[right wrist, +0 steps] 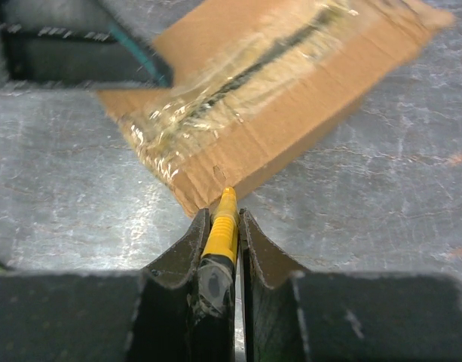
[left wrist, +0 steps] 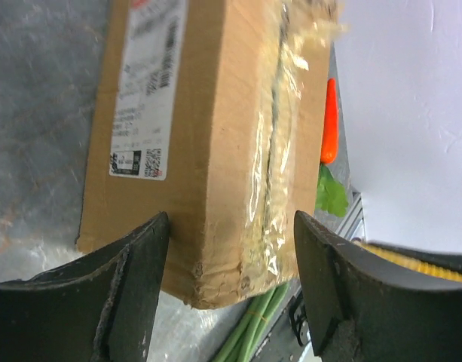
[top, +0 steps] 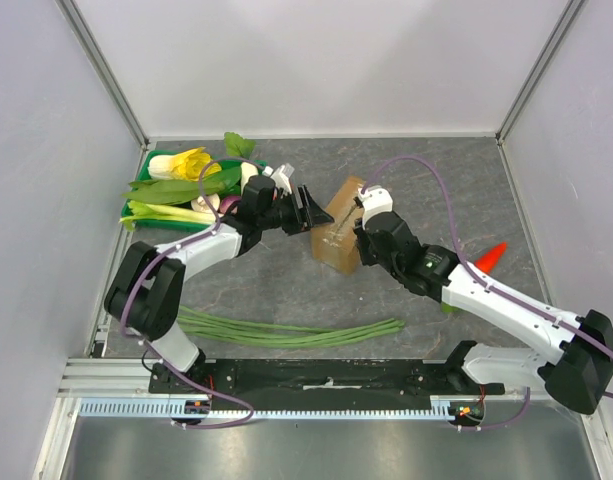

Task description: Unpack the express box

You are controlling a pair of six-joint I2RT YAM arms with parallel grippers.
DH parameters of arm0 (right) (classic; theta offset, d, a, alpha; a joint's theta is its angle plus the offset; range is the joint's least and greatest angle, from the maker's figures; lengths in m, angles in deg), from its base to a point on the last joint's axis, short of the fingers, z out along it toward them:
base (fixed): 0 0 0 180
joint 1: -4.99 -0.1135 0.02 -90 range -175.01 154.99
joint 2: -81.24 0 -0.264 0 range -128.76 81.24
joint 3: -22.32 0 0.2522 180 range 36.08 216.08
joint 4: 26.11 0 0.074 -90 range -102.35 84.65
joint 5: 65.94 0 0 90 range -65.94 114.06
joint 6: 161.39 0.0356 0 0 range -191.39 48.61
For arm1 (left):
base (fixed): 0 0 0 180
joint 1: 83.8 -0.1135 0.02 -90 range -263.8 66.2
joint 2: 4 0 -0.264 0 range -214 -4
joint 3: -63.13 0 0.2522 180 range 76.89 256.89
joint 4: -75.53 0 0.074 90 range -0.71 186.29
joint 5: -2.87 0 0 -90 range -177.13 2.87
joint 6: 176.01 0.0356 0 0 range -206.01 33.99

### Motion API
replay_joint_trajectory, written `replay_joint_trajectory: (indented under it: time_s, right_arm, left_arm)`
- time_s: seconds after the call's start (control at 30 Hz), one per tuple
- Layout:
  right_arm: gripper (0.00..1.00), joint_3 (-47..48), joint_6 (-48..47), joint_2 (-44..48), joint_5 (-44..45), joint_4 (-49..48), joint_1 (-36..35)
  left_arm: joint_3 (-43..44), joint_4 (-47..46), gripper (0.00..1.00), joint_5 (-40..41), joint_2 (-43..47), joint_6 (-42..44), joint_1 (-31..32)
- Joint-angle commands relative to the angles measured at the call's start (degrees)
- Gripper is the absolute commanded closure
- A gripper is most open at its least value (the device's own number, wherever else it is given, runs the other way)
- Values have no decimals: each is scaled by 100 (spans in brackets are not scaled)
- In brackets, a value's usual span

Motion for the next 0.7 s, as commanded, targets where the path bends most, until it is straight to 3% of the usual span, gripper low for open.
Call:
replay_joint_trajectory:
  time_s: [0.0,0.23,0.37,0.67]
  right_arm:
    - [100,-48,255,-6,-645,-619,-252]
    - [100,14,106,231,-337,-259,-261]
    - [100,92,-149,433,-591,31,-261]
    - [100,409,-404,557,-1093,322,-252]
  left_arm:
    - [397,-679,28,-869,-267,250,-99]
    - [424,-3,28,-466,92,627,-354]
    - [371,708,28,-106,469,1118,-451]
    - [151,982,32,18,708,1164,-469]
